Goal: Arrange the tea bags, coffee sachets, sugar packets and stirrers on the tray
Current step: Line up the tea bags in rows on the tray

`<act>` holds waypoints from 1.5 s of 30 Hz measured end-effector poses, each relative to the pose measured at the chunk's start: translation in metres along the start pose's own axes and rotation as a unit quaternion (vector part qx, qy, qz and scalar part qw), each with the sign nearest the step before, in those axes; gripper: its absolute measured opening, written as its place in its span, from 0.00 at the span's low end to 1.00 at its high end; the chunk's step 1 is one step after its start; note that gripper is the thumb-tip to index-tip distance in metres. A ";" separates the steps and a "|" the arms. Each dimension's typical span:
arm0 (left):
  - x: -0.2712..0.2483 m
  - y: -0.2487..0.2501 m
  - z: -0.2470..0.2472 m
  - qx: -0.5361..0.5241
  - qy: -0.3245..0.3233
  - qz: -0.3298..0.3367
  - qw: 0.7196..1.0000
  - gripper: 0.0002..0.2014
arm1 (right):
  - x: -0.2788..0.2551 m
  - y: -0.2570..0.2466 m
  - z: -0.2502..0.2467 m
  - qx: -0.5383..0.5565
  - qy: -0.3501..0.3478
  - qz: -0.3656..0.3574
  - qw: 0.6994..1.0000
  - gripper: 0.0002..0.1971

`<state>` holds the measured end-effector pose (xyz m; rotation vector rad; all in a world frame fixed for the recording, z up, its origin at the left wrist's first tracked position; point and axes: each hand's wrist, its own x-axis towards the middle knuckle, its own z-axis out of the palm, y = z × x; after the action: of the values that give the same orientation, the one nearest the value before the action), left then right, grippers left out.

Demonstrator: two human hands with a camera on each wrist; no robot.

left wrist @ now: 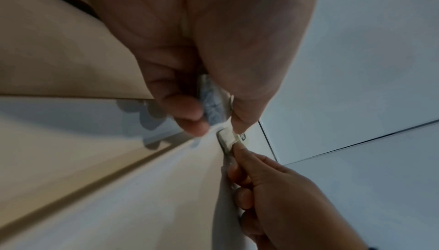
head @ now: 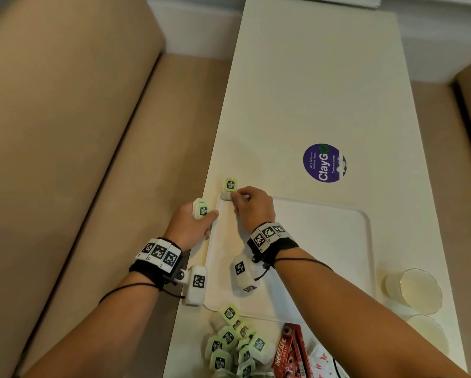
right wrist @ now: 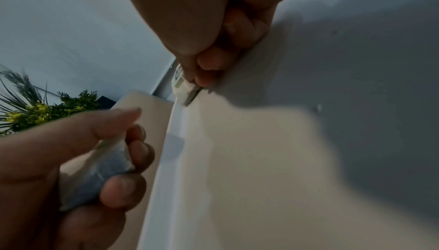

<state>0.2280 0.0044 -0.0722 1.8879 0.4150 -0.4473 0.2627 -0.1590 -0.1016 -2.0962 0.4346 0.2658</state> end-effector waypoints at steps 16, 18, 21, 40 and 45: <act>0.007 0.008 -0.003 -0.146 -0.164 0.016 0.975 0.13 | -0.033 0.025 -0.012 0.069 -0.115 -0.090 0.987 0.14; 0.008 0.008 -0.002 -0.135 -0.156 0.025 0.978 0.14 | -0.034 0.025 -0.015 0.066 -0.112 -0.095 0.987 0.18; 0.011 0.008 0.001 -0.117 -0.119 0.037 0.985 0.14 | -0.035 0.019 -0.019 0.059 -0.111 -0.127 0.984 0.15; 0.058 0.017 0.009 0.118 0.004 0.074 0.990 0.13 | 0.011 0.024 -0.032 -0.064 -0.025 -0.036 0.997 0.09; 0.064 0.019 0.012 0.122 0.010 0.081 0.989 0.14 | 0.010 0.021 -0.031 -0.072 0.001 -0.024 0.997 0.05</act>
<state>0.2914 -0.0085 -0.0928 2.1452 0.2242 -0.3833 0.2635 -0.1976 -0.1050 -2.2447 0.3758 0.2729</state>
